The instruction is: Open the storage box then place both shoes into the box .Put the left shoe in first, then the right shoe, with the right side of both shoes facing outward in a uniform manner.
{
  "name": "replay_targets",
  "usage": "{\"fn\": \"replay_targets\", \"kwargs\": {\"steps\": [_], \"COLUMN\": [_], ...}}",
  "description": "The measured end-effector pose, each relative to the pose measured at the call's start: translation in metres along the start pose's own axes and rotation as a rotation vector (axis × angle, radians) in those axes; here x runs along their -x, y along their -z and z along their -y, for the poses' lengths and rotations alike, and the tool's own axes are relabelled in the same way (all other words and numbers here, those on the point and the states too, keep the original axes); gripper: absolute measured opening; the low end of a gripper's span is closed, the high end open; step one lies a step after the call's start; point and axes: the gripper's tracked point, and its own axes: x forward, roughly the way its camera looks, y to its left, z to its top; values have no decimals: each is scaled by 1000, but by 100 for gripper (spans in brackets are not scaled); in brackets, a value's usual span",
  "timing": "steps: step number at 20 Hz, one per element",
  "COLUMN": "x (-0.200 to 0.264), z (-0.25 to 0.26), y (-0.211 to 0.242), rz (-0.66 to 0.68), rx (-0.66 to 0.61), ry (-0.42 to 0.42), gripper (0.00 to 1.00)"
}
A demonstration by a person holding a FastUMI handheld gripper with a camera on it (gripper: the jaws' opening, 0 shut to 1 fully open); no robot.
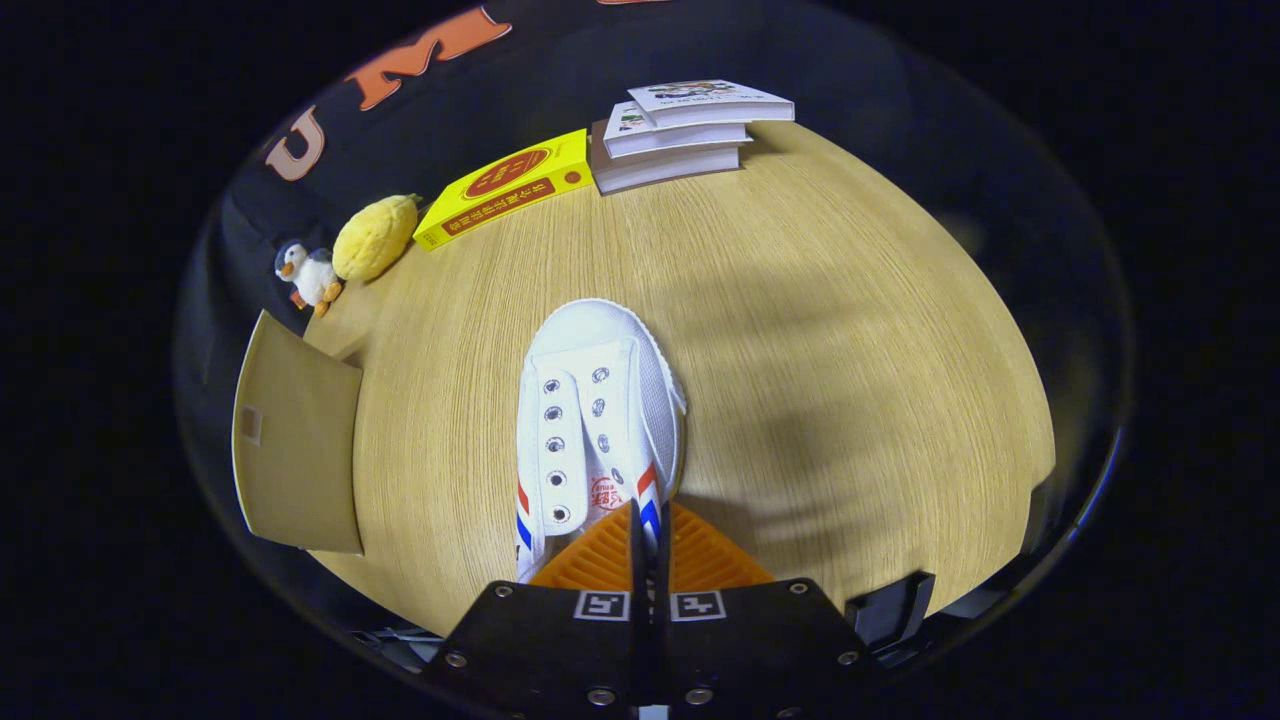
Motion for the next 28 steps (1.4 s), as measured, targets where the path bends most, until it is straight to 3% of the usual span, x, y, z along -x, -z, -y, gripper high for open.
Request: {"fn": "replay_targets", "kwargs": {"steps": [3, 9, 23, 28], "x": [12, 48, 139, 139], "z": [-17, -72, -294, -365], "y": [-10, -39, -65, -48], "rz": [32, 97, 201, 176], "rx": [-65, -72, -18, 15], "ry": [-40, -89, -261, -299], "gripper": [0, 0, 0, 0]}}
